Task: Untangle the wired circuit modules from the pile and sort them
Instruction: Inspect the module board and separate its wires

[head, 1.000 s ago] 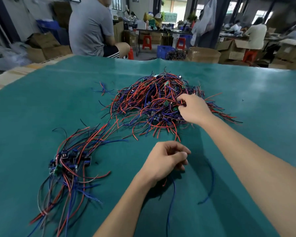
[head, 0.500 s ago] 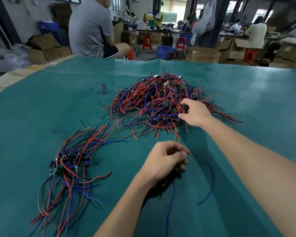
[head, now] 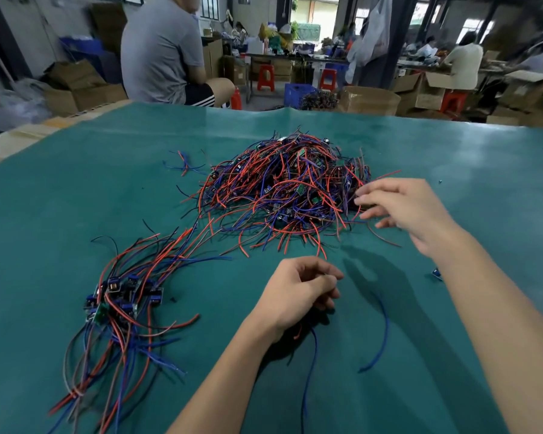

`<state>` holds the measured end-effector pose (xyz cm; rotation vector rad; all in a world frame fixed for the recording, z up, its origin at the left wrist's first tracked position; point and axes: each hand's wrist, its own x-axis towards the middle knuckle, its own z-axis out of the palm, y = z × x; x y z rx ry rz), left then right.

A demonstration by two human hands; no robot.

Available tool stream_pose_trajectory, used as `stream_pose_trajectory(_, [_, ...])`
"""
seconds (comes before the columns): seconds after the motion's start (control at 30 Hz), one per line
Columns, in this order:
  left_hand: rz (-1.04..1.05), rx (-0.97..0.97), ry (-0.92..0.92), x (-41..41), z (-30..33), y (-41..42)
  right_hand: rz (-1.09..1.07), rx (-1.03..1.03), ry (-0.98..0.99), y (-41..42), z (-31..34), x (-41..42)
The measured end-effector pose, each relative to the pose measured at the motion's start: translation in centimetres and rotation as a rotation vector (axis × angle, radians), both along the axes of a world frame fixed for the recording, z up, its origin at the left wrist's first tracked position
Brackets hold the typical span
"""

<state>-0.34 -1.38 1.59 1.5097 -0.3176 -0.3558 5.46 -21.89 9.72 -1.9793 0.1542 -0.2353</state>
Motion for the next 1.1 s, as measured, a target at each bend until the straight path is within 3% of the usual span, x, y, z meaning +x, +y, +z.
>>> stream_pose_trajectory(0.2, [0.000,-0.162,0.093,0.3,0.1,-0.1,0.166,0.247,-0.129,2.0,-1.3,-8.1])
stream_pose_trajectory(0.3, [0.013,-0.253,0.164,0.5,0.3,-0.2,0.380,0.312,-0.020,4.7,-3.4,-10.3])
stream_pose_trajectory(0.47, [0.077,-0.329,0.229,0.8,0.1,0.0,0.599,0.208,0.088,6.0,-5.5,-11.0])
stream_pose_trajectory(0.63, [0.070,-0.250,0.160,0.7,-0.1,0.0,0.783,0.245,0.209,6.1,-5.7,-11.1])
stream_pose_trajectory(0.7, [0.070,-0.207,0.097,0.7,-0.3,0.0,0.619,0.307,0.164,5.6,-5.7,-10.8])
stream_pose_trajectory(0.77, [0.029,-0.148,0.029,0.6,-0.4,0.0,0.238,0.239,-0.032,4.7,-5.8,-10.2])
stream_pose_trajectory(0.83, [-0.051,-0.088,-0.015,0.3,-0.5,0.0,-0.139,-0.045,-0.225,4.0,-6.2,-9.7])
stream_pose_trajectory(0.87, [-0.083,-0.066,-0.026,0.2,-0.5,0.1,-0.212,-0.218,-0.265,4.0,-6.4,-9.6])
stream_pose_trajectory(0.93, [-0.118,-0.045,-0.027,0.0,-0.3,0.1,-0.161,-0.371,-0.276,4.1,-6.8,-9.5])
stream_pose_trajectory(1.1, [-0.074,0.008,-0.012,-0.1,0.0,-0.1,0.022,-0.209,-0.219,4.5,-7.2,-9.6])
